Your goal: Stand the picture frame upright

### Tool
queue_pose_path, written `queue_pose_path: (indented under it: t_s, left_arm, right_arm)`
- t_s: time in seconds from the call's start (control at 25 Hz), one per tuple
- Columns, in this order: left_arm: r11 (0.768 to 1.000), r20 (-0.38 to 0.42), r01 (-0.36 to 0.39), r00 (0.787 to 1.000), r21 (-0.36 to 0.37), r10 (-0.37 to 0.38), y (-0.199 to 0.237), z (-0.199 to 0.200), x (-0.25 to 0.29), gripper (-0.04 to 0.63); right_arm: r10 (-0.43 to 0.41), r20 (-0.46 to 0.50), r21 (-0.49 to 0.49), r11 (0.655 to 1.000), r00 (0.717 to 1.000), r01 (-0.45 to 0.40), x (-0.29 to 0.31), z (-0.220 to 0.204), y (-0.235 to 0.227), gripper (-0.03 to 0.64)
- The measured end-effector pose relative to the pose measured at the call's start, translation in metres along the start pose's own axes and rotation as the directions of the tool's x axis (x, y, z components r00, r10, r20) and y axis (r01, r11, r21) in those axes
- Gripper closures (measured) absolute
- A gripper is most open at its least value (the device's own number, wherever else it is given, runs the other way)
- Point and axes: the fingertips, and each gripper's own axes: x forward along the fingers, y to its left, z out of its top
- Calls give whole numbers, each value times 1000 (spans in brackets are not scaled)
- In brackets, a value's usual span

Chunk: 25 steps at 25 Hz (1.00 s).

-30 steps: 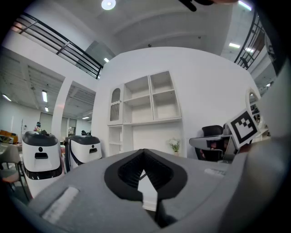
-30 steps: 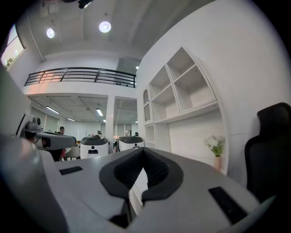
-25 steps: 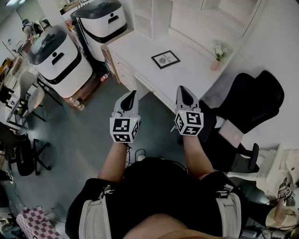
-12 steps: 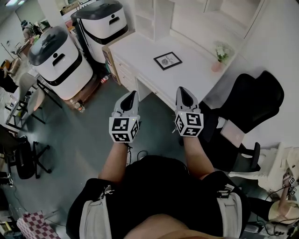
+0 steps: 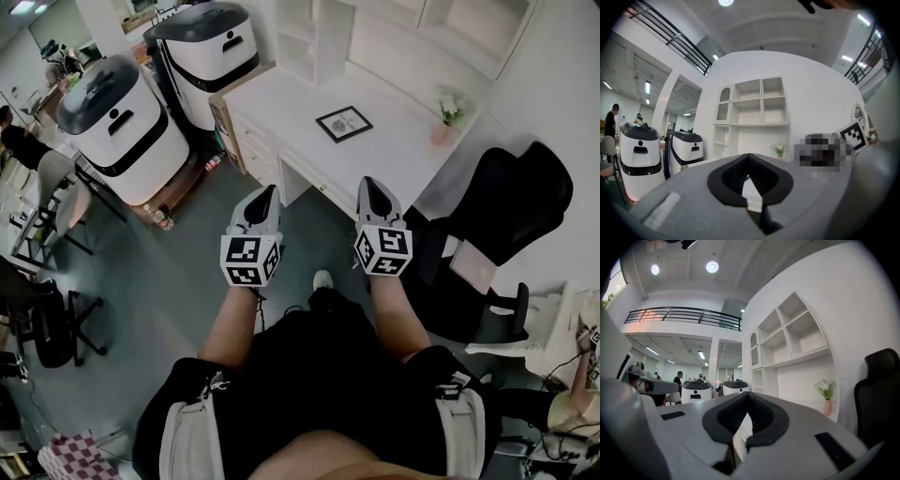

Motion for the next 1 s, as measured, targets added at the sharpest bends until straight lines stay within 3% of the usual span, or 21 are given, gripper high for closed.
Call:
queue_pose_path:
  t_s: [0.52, 1.0]
  left_arm:
    - [1000, -9, 4, 1000, 29, -4, 35, -10, 63, 580]
    - [999, -31, 34, 999, 20, -33, 83, -2, 224, 581]
  right_arm:
    - [-23, -2, 19, 1000, 1000, 24, 68, -13, -25, 617]
    - [-67, -36, 32, 997, 997, 68, 211, -20, -97, 617]
